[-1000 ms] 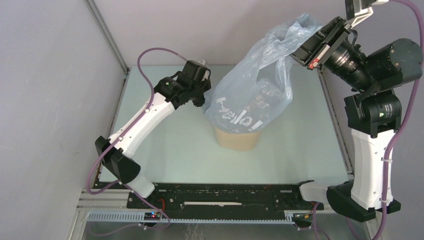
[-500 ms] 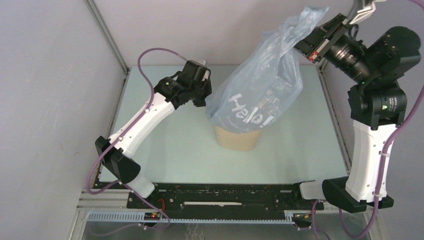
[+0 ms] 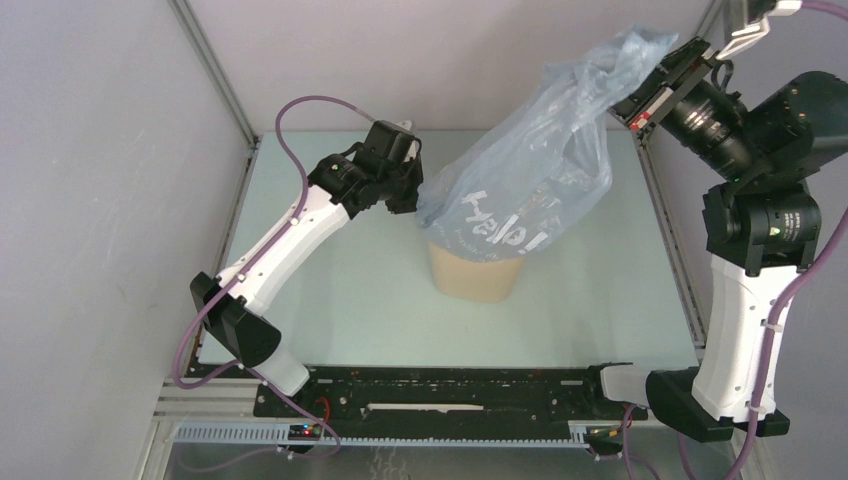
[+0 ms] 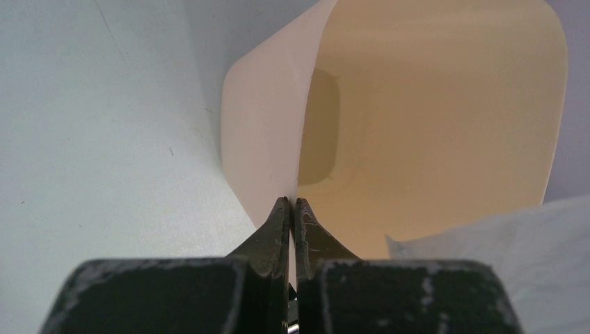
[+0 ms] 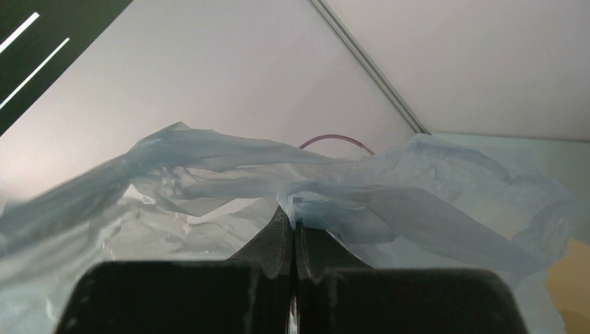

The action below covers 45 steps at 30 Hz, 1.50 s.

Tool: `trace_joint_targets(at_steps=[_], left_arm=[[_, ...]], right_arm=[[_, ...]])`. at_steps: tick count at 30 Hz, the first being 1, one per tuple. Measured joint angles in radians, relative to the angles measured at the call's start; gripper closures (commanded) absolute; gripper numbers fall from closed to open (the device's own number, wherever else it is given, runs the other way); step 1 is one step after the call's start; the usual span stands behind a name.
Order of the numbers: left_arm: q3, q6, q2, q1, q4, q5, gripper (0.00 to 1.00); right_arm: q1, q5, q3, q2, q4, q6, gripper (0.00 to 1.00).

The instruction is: Put the trash bags into the trash bin

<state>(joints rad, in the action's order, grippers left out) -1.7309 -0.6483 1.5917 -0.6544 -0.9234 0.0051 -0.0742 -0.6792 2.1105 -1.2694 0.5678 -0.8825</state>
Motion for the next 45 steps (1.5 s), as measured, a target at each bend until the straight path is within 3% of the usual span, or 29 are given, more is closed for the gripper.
trace_joint_targets(at_steps=[5, 11, 25, 33, 45], left_arm=[[0.000, -0.006, 0.000, 0.000, 0.001, 0.003, 0.99], [0.000, -0.009, 0.000, 0.000, 0.002, 0.003, 0.99], [0.000, -0.024, 0.000, 0.000, 0.002, 0.003, 0.98], [0.000, -0.031, 0.000, 0.000, 0.013, 0.011, 0.96], [0.000, -0.034, 0.001, 0.000, 0.025, 0.025, 0.93]], right_arm=[[-0.005, 0.057, -0.002, -0.022, 0.103, 0.103, 1.00], [0.017, 0.125, 0.196, -0.085, 0.253, 0.228, 1.00], [0.088, 0.102, 0.159, -0.009, 0.257, 0.249, 1.00], [-0.168, 0.187, 0.108, -0.086, 0.243, 0.249, 1.00], [-0.328, 0.227, 0.274, -0.283, 0.159, 0.139, 1.00]])
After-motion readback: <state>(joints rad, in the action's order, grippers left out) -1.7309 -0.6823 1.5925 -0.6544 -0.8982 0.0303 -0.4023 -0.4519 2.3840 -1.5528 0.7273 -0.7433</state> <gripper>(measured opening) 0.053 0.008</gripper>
